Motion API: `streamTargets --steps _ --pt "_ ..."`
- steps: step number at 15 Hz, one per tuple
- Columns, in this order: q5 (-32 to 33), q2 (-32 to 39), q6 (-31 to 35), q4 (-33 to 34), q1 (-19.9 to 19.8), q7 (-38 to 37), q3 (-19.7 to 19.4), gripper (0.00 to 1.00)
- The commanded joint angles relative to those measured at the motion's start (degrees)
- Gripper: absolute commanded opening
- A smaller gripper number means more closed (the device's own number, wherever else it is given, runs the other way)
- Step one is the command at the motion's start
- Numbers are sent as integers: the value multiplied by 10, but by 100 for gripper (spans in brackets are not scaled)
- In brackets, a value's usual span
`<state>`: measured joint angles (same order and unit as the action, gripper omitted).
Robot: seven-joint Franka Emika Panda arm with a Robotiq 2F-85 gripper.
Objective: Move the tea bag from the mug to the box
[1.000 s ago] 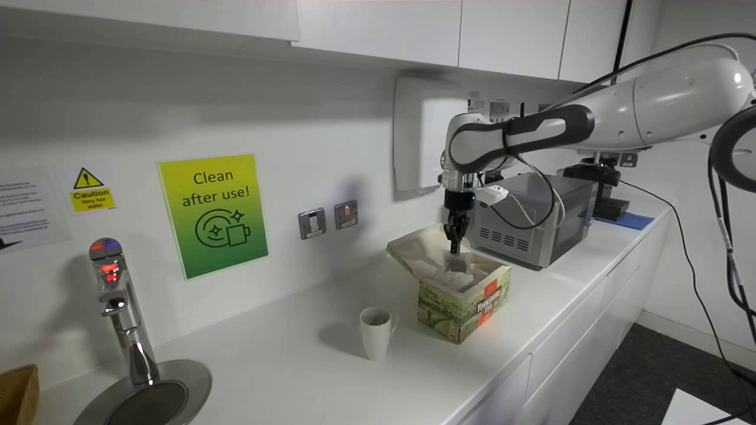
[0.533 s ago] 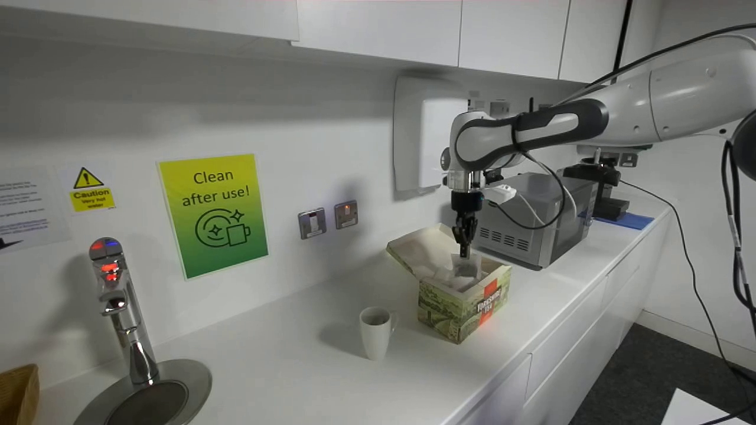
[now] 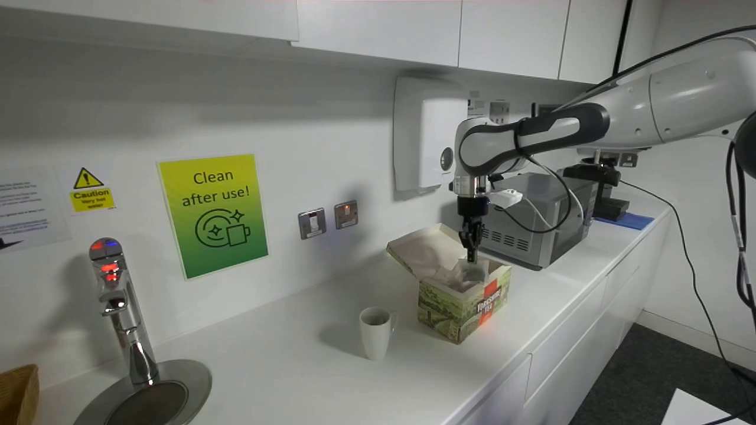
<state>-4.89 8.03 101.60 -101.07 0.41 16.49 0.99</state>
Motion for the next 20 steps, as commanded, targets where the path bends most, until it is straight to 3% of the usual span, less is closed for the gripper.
streamTargets --steps 1,20 --pt "7 -19 0 -9 -2 -12 1 0" --pt "13 29 42 23 2 -40 2 0"
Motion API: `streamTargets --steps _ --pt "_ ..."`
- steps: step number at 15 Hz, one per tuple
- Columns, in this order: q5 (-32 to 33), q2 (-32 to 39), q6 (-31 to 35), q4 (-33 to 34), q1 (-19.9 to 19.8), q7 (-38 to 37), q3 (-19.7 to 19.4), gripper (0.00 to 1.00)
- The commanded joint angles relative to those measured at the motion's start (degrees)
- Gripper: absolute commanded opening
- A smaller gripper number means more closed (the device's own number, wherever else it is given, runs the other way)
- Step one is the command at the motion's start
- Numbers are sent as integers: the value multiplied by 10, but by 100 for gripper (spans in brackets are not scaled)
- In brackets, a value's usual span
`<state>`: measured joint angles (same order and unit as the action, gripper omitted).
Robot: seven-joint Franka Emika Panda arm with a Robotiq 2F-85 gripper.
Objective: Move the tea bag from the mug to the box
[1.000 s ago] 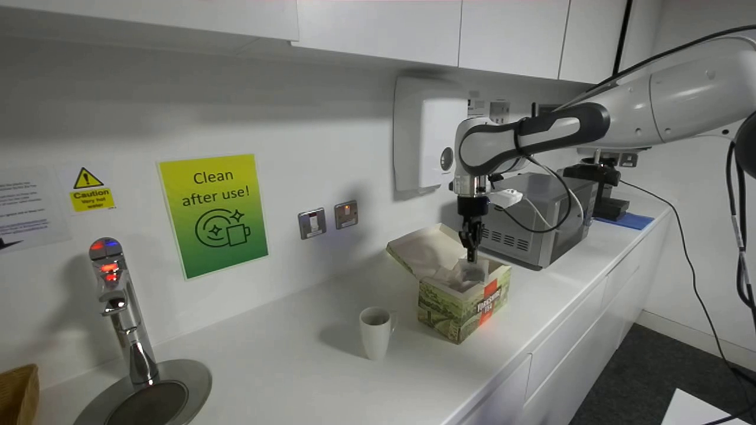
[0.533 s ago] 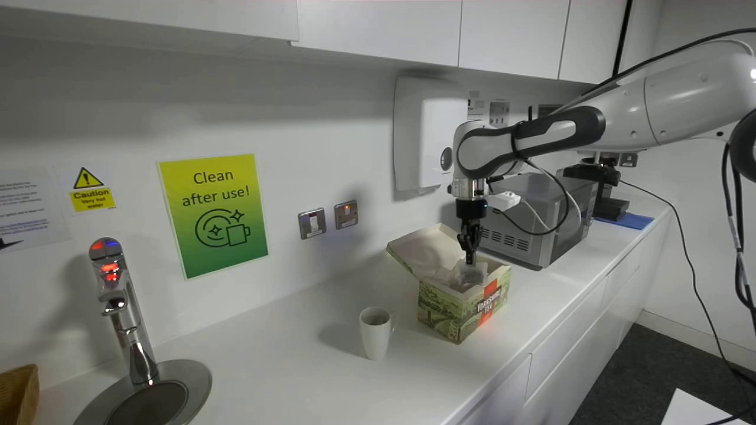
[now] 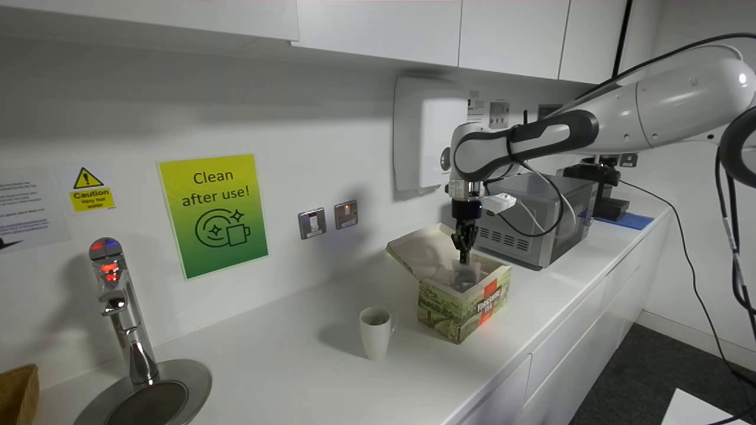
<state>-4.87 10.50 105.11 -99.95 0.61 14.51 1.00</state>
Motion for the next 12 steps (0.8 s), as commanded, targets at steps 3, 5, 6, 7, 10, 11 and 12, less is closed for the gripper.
streamTargets --steps 3,5,6,7,10,11,12 --pt "13 7 8 12 1 -26 2 32" --pt "13 8 7 13 1 -27 2 48" --pt "13 9 7 13 1 -27 2 55" --pt "13 9 7 14 1 -28 3 63" --pt "14 -2 1 12 7 -30 8 85" --pt "14 -13 -3 8 12 -30 13 92" --pt "12 -21 -5 4 15 -28 18 99"
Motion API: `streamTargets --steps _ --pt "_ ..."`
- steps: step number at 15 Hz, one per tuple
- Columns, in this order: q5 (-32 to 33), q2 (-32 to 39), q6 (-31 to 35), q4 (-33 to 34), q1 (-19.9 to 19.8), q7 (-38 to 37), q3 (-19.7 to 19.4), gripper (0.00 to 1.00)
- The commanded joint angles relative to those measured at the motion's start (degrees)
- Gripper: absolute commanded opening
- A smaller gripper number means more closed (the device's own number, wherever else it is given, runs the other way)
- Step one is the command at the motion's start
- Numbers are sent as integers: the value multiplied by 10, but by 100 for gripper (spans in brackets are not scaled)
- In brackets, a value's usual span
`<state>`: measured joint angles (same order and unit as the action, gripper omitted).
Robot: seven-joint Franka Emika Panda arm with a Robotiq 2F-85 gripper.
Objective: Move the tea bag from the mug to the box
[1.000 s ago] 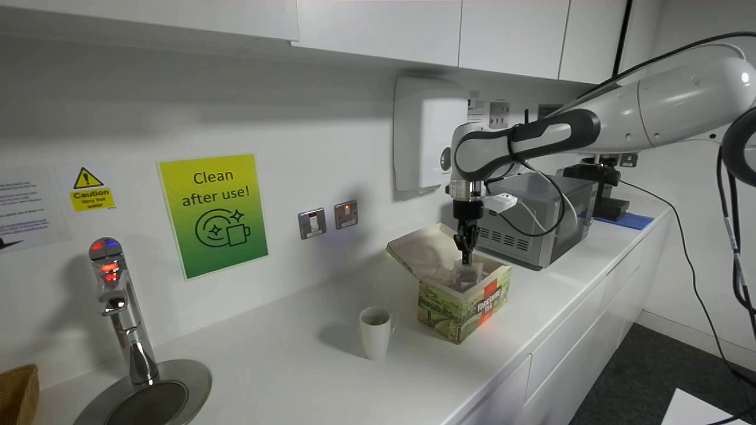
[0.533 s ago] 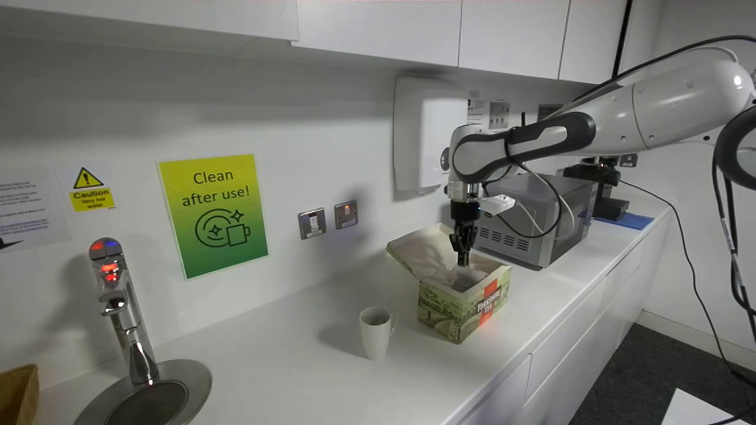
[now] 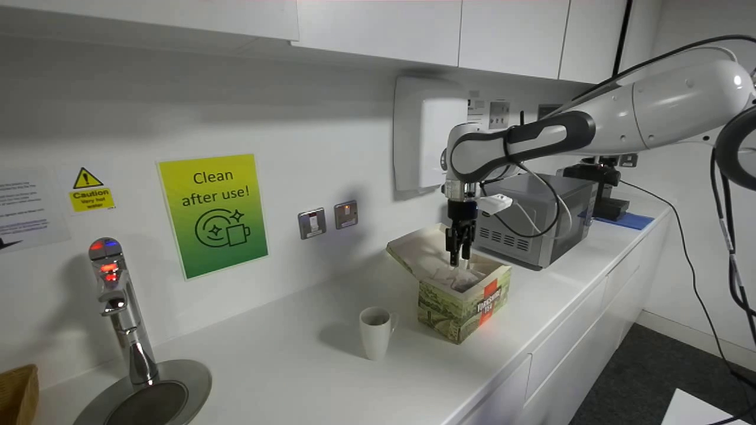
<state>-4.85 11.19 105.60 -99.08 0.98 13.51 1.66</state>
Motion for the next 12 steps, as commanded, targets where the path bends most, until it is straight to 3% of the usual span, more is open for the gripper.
streamTargets --steps 1,12 --pt "9 -40 -12 -11 17 -12 19 100" --pt "38 -206 -54 -92 97 3 93 100"
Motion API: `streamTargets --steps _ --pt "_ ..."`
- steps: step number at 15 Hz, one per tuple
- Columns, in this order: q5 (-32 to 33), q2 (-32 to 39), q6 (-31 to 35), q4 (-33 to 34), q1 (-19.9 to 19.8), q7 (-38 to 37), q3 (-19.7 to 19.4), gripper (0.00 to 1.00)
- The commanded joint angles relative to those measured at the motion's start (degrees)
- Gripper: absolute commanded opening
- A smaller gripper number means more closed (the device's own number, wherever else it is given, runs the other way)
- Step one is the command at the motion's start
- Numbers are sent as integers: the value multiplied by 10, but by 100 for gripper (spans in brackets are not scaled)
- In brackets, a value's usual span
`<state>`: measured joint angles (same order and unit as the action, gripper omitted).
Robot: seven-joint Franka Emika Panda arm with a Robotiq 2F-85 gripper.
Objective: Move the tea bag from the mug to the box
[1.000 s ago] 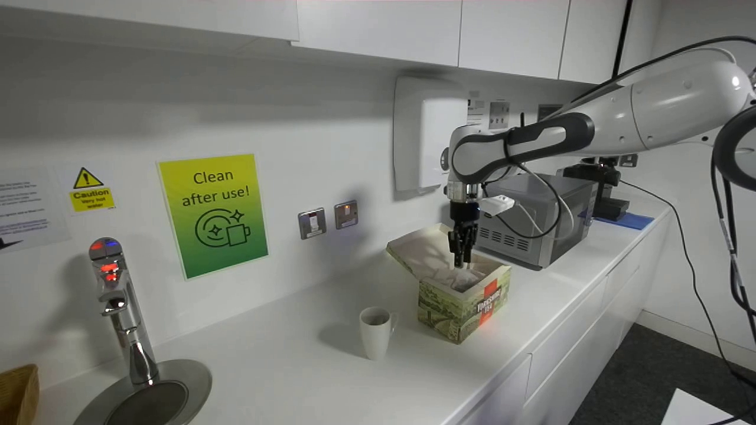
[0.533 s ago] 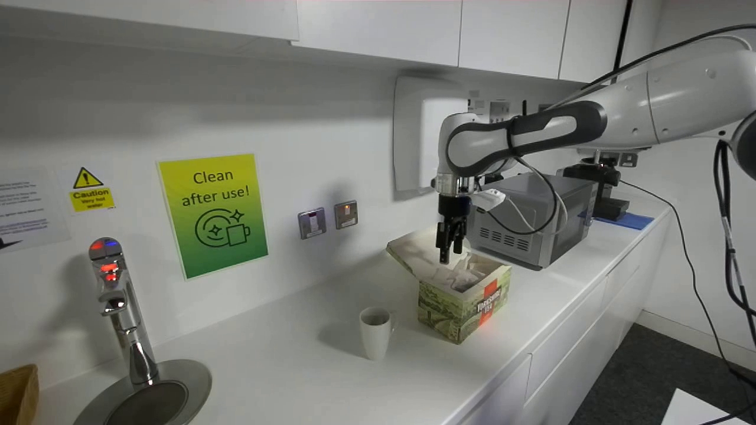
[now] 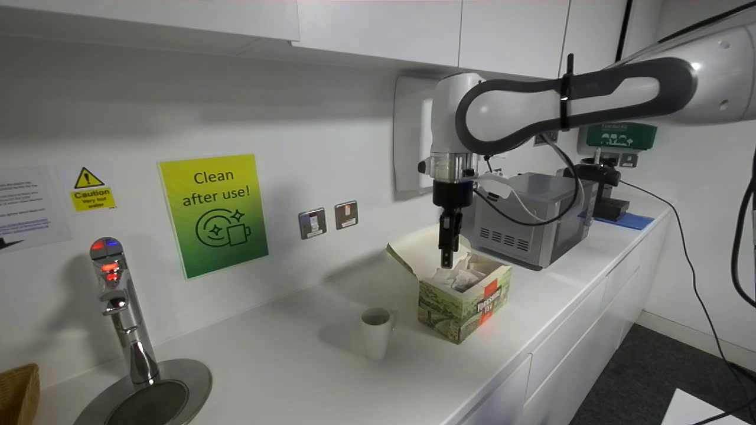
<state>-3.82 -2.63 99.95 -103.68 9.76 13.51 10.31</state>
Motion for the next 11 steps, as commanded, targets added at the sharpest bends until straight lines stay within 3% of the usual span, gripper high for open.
streamTargets --steps 1,7,11 --pt "34 -83 5 -55 11 5 9 100" --pt "27 -140 18 -93 20 10 6 100" --pt "27 -121 0 -74 20 1 9 100"
